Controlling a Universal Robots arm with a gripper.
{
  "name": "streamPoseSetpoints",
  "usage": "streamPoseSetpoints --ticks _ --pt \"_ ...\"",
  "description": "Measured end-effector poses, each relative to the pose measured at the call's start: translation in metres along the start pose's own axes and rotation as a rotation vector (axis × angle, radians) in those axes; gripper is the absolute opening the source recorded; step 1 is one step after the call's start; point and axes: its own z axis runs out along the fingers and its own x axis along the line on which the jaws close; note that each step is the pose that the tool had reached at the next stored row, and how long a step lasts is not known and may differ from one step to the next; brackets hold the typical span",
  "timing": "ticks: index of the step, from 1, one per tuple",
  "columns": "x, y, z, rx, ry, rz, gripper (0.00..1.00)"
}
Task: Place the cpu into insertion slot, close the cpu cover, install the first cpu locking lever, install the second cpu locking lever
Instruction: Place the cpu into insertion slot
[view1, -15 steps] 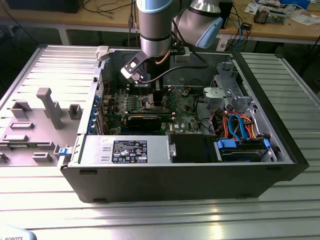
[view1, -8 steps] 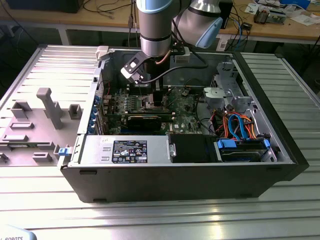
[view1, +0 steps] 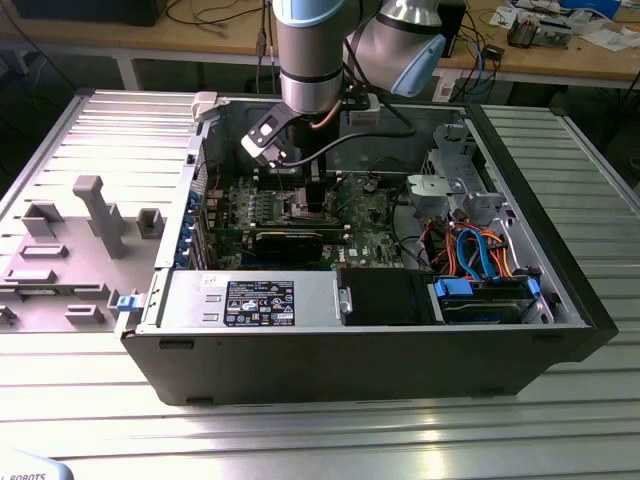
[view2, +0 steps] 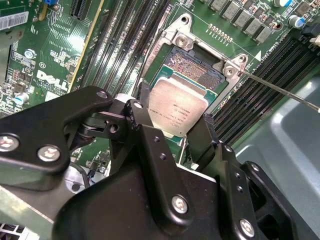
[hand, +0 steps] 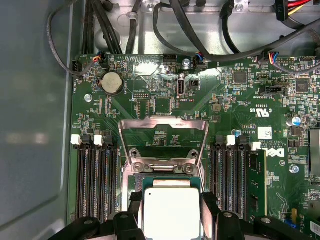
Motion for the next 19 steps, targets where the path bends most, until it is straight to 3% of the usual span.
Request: streamPoseSetpoints --ticks 8,19 --pt "0.0017 -0.0049 0.0083 0.0001 -0.0001 0.0 0.54" --pt "0.0055 -0.0061 0.019 0.0 -0.0006 0.006 0.54"
